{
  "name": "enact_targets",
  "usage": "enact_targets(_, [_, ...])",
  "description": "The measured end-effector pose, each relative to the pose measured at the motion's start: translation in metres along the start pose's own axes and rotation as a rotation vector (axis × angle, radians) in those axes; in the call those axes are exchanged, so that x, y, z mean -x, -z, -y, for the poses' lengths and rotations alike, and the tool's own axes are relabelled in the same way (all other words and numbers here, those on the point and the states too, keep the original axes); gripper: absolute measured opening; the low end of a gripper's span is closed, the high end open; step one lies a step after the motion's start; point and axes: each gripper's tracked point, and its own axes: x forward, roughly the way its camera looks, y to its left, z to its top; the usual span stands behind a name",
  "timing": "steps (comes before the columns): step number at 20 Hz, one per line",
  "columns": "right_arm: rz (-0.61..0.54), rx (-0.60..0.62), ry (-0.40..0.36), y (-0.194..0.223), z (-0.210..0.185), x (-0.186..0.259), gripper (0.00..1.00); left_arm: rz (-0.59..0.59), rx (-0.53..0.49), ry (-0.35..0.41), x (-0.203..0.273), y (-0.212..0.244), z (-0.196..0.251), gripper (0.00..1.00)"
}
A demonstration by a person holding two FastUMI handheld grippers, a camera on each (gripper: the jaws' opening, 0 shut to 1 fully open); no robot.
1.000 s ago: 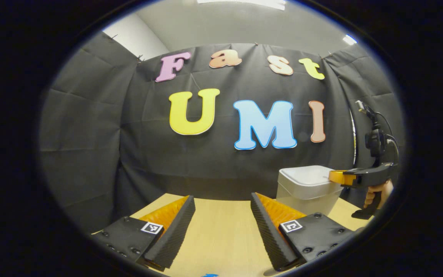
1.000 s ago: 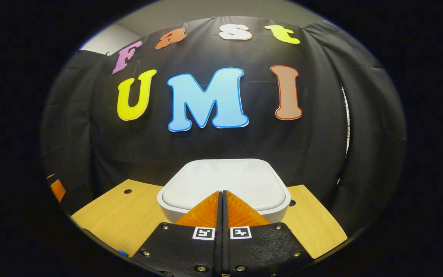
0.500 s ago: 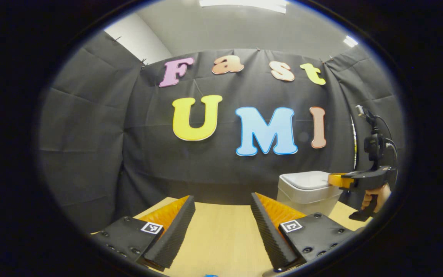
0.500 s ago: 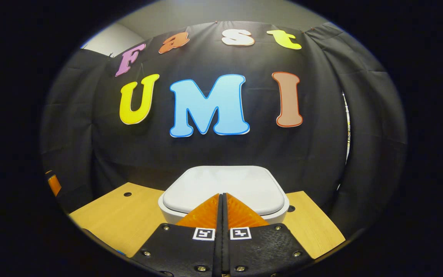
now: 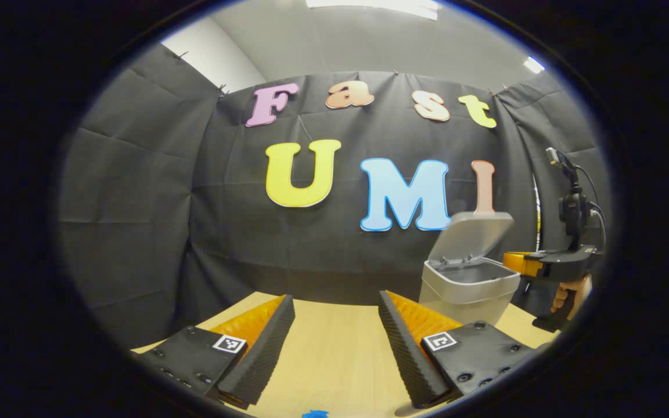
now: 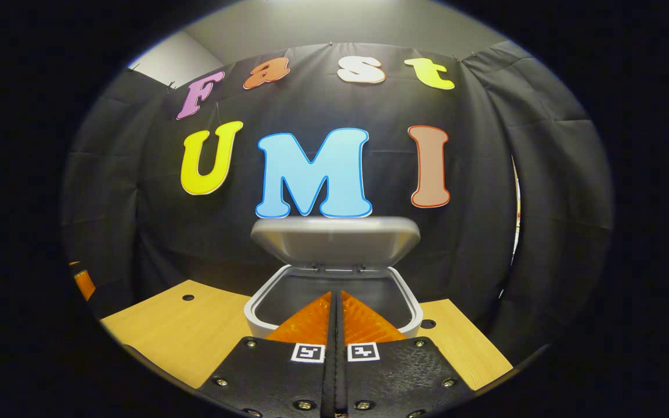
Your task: Press the lid of the desktop garbage bin to open it, pick up the crumpled paper on the desktop and throw it into the bin, then pick up the pop can on the desktop and drop it into the bin, and finally close the garbage bin lid.
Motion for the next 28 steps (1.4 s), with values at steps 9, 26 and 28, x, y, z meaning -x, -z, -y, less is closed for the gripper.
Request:
enact_targets(9, [0.016,0.022,-0.009,-0.004,-0.008,0.024,0.00,-0.020,0.009,-0.002,0.003,0.008,-0.002,0.95])
enact_targets(26, [0.047,0.038,0.058,-0.002,-0.021,0.089,0.35,-0.181,-0.031,0.005,0.027,0.097,-0.028,0.96])
enact_targets(28, [0.061,0.034,0.067,-0.007,-0.022,0.092,0.35,-0.216,-0.034,0.001,0.030,0.115,-0.033,0.95])
